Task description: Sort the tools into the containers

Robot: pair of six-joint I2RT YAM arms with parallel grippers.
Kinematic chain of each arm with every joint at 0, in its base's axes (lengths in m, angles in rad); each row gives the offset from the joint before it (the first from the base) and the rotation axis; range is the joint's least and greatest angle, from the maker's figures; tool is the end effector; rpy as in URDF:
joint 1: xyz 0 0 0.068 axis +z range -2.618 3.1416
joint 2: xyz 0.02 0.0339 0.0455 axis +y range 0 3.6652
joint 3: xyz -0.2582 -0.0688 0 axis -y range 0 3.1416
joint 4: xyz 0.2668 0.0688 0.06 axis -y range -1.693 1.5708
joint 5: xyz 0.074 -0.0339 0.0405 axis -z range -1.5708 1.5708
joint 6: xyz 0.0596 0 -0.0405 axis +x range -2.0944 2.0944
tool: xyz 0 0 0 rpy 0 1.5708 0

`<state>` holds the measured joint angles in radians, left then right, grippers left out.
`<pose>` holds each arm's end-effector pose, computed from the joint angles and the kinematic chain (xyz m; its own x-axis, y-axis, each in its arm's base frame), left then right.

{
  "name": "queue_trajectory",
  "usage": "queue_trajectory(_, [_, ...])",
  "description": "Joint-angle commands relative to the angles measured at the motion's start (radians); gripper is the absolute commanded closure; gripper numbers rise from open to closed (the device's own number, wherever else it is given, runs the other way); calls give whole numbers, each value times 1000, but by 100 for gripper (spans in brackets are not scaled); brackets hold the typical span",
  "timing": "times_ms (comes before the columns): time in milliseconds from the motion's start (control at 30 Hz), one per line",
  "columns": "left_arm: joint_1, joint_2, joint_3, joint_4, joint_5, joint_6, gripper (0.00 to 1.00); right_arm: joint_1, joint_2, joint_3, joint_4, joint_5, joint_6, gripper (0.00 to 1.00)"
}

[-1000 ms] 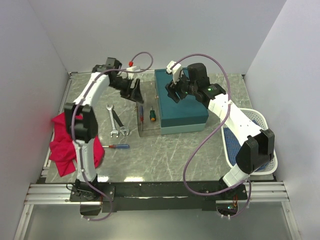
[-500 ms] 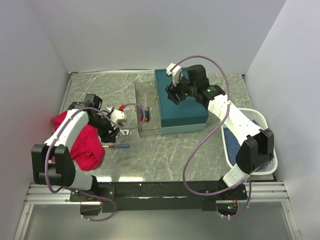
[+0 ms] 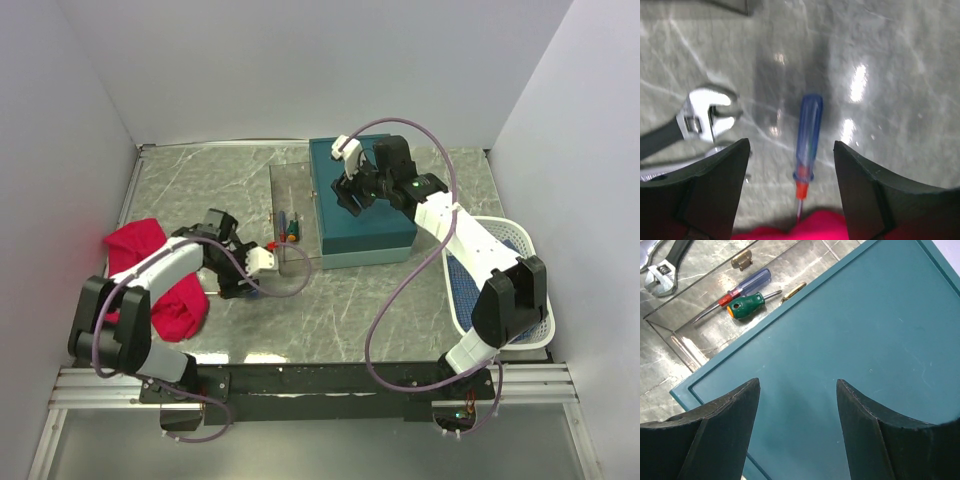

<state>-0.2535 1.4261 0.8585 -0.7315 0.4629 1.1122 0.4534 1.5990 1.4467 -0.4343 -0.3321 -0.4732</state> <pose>0.2587 -0.0945 0.1535 -0.1076 0.8567 -0.5045 0.9869 0.1535 0.0502 0.3588 0.1965 0.3183 -0.1430 -0.5489 -0.8236 -0.8126 0.5401 -0.2189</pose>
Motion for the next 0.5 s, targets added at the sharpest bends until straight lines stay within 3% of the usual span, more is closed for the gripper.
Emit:
queue_trajectory(0, [-55, 62, -25, 156, -98, -83, 28, -5, -65, -20, 26, 7, -19, 30])
queue_trajectory(200, [-56, 134, -35, 152, -132, -54, 35, -7, -70, -40, 26, -1, -28, 30])
queue_trajectory(300, [-66, 125, -46, 143, -122, -40, 46, -9, -67, -46, 29, 1, -28, 30])
queue_trajectory(333, [-67, 126, -32, 95, -103, -44, 60, -9, -68, -43, 31, 2, -30, 30])
queue_trajectory(400, [-59, 114, 37, 19, -61, -63, 76, -10, -65, -43, 31, 8, -31, 30])
queue_trajectory(433, [-50, 84, 68, -38, -2, -49, 93, -12, -65, -42, 29, 10, -31, 30])
queue_trajectory(467, [-30, 68, 101, -156, 23, -34, 97, -13, -65, -42, 28, 11, -34, 30])
